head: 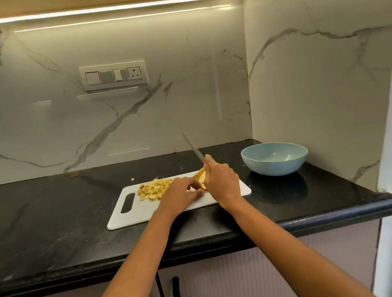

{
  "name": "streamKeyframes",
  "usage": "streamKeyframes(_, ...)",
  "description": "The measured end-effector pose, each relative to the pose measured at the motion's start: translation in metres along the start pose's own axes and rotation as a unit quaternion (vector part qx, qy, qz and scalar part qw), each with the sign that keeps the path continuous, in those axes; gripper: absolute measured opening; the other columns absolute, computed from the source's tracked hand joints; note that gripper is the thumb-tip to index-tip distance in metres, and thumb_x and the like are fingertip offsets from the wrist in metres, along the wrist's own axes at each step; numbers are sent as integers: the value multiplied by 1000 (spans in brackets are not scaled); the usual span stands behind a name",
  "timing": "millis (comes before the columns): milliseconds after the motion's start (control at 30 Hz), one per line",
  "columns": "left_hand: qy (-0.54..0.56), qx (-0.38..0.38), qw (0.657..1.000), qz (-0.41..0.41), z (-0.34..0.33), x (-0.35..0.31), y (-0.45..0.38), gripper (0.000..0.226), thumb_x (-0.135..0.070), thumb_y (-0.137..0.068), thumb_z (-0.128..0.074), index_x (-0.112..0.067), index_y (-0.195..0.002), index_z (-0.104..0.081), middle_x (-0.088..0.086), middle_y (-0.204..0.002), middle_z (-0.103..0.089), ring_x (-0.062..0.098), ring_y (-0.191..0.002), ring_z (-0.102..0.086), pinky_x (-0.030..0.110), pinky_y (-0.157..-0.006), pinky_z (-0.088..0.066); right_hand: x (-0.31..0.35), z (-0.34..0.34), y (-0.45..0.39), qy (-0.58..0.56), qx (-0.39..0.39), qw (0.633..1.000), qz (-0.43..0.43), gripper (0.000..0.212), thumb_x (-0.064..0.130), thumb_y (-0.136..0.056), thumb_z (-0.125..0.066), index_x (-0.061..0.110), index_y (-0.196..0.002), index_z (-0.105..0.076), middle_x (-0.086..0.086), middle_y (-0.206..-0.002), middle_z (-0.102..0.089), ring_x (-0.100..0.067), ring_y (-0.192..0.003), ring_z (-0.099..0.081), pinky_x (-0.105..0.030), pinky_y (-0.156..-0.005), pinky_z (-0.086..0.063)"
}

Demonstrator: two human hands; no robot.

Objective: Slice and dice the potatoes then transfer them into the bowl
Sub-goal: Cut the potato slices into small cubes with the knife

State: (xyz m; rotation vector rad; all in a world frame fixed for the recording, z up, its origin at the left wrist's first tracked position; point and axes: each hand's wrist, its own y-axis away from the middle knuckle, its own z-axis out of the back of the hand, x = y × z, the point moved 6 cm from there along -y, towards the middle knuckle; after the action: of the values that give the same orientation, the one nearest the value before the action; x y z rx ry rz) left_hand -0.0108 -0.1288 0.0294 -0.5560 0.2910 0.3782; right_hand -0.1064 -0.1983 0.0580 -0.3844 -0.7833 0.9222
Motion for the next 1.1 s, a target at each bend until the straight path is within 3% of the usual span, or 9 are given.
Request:
streamKeyframes(100,-8,24,1000,-1,0,8,-10,12,-27,-88,-61,-19,-96,-65,-6,-100,-64,11,-93,-55,23,-80,-44,-6,-6,-18,0,-13,1000,3,40,21,-102,-32,13,-141,-37,-10,-88,-67,-24,-77,-64,-32,-63,-46)
streamKeyframes(267,-180,-21,983,3,13,32,-21,17,-26,-93,-48,-24,-101,-63,-6,-107,-62,13,-103,-49,33,-92,-32,-18,-11,-44,17,-25,999,7,42,22,-103,-30,13,-144,-33,-9,-87,-68,-22,-73,-63,-25,-58,-38)
streamKeyframes(367,-222,-56,973,20,20,37,-26,19,-28,-94,-48,-27,-103,-64,-7,-107,-62,14,-105,-48,33,-91,-28,-23,-10,-50,12,-44,999,6,41,21,-103,-32,12,-143,-36,-9,-85,-68,-16,-66,-57,-19,-47,-29)
streamKeyframes(533,-173,-93,977,85,28,46,-25,21,-22,-97,-46,-26,-105,-65,-3,-110,-63,18,-108,-48,34,-91,-25,-31,-13,-53,-12,-52,999,1,40,21,-102,-33,10,-140,-40,-8,-84,-67,-13,-63,-53,-17,-46,-28)
streamKeyframes(700,-87,-56,993,55,25,40,-16,16,-31,-90,-58,-28,-102,-68,-7,-112,-64,17,-113,-44,33,-84,-21,-32,-11,-51,-19,-61,998,0,39,21,-102,-34,10,-139,-42,-8,-83,-67,-13,-63,-53,-15,-45,-27)
streamKeyframes(800,-149,-10,988,37,16,33,-18,18,-32,-92,-55,-32,-104,-68,-10,-117,-61,16,-114,-42,33,-86,-22,-32,-11,-49,-21,-58,998,4,40,22,-102,-34,10,-139,-41,-8,-83,-67,-15,-65,-57,-14,-46,-30)
streamKeyframes(933,-236,-31,970,56,20,33,-20,21,-32,-94,-48,-30,-104,-67,-10,-110,-64,14,-108,-44,35,-91,-24,-35,-10,-50,-30,-56,998,-7,40,22,-102,-35,9,-139,-42,-8,-86,-68,-17,-70,-61,-18,-50,-37)
streamKeyframes(1100,-117,-82,985,93,34,43,-14,16,-38,-86,-61,-26,-93,-70,-7,-110,-64,17,-115,-43,38,-92,-23,-35,-8,-52,-36,-67,997,-11,40,22,-102,-36,9,-139,-42,-8,-89,-68,-17,-72,-62,-17,-53,-39)
